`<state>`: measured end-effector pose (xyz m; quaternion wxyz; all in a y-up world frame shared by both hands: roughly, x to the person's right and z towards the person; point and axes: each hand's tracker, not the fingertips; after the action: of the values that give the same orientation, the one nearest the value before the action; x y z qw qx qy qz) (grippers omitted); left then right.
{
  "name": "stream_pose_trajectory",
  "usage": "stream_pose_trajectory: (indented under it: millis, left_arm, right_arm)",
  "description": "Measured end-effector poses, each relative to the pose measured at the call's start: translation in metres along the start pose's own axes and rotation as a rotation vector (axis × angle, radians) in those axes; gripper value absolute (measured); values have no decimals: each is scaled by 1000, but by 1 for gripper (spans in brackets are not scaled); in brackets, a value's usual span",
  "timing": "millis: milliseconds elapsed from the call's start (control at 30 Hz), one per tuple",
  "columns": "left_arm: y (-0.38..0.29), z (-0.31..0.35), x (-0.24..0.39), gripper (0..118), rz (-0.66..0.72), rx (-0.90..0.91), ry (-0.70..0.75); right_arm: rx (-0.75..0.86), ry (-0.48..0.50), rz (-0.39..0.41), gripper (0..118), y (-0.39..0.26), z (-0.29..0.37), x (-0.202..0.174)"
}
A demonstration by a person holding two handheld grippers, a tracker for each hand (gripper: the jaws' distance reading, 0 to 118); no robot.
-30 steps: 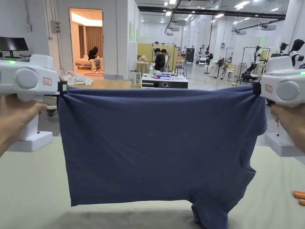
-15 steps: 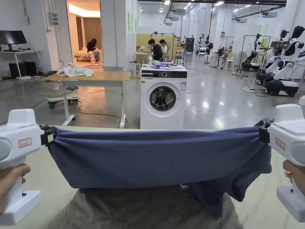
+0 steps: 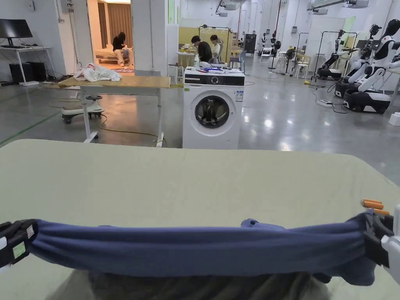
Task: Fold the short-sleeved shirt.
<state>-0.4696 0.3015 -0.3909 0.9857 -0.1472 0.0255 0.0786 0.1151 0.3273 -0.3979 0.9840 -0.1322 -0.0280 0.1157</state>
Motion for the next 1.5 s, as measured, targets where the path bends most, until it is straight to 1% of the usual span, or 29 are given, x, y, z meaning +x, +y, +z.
stream_pose_trajectory:
  millis: [67, 133, 200, 233, 367, 500, 600, 667, 833, 933, 1000, 1067, 1100, 1133, 1167, 1200, 1233, 1267, 1300, 1333, 1500]
  left_arm:
    - [-10, 10, -2, 1, 0, -13, 10]
    - [-24, 17, -2, 1, -10, -41, 17]
    - [-44, 20, -5, 1, -20, -94, 16]
    - [-54, 19, -6, 1, -18, -121, 17]
    - [-101, 11, -13, 1, -2, -272, 28]
    - [-143, -1, -15, 1, -52, -443, 36]
    - [-165, -7, -17, 1, -76, -521, 40]
    - [-175, -11, -21, 1, -50, -557, 33]
    - [-190, -16, -19, 1, -58, -583, 51]
    - [-195, -26, -27, 1, -52, -594, 57]
    - [-191, -28, -28, 3, -47, -608, 58]
    - [-189, -28, -27, 10, -51, -613, 58]
    - [-188, -27, -27, 11, -53, -608, 63]
    - [-186, -22, -22, 11, -52, -600, 57]
    - [-183, -20, -21, 16, -48, -592, 57]
    - [-181, -18, -20, 21, -43, -583, 62]
    - [-178, -16, -19, 30, -39, -567, 71]
    - [-173, -13, -16, 44, -34, -543, 71]
    - [-168, -12, -14, 49, -29, -519, 64]
    - [-164, -11, -11, 51, -26, -485, 52]
    - [-142, -17, 11, 51, -43, -320, 42]
  right_arm:
    - [-41, 9, 20, 3, -13, 10, -3]
    - [-78, 26, 19, 3, -28, 19, -7]
    - [-124, 23, 24, 3, -47, 22, -11]
    - [-154, 25, 11, 3, -57, 22, -12]
    - [-303, 63, -6, 3, -103, 16, -19]
    - [-442, 86, -2, 3, -149, 9, -25]
    - [-532, 106, -8, 3, -175, 7, -27]
    - [-580, 113, -12, 3, -191, 4, -27]
    - [-656, 116, -24, 4, -220, -5, -33]
    - [-662, 113, -30, 4, -225, -8, -36]
    - [-656, 107, -35, 7, -222, -9, -36]
    - [-662, 103, -34, 16, -219, -9, -36]
    - [-663, 96, -28, 20, -216, -8, -37]
    - [-661, 86, -19, 20, -212, -5, -37]
    - [-660, 78, -11, 39, -207, -2, -37]
    - [-645, 65, -10, 52, -200, 2, -36]
    - [-615, 54, -18, 64, -193, 6, -35]
    - [-573, 59, -33, 74, -185, 9, -33]
    - [-541, 66, -43, 79, -176, 11, -32]
    - [-506, 69, -51, 80, -168, 13, -31]
    - [-300, 56, -69, 80, -138, 3, -39]
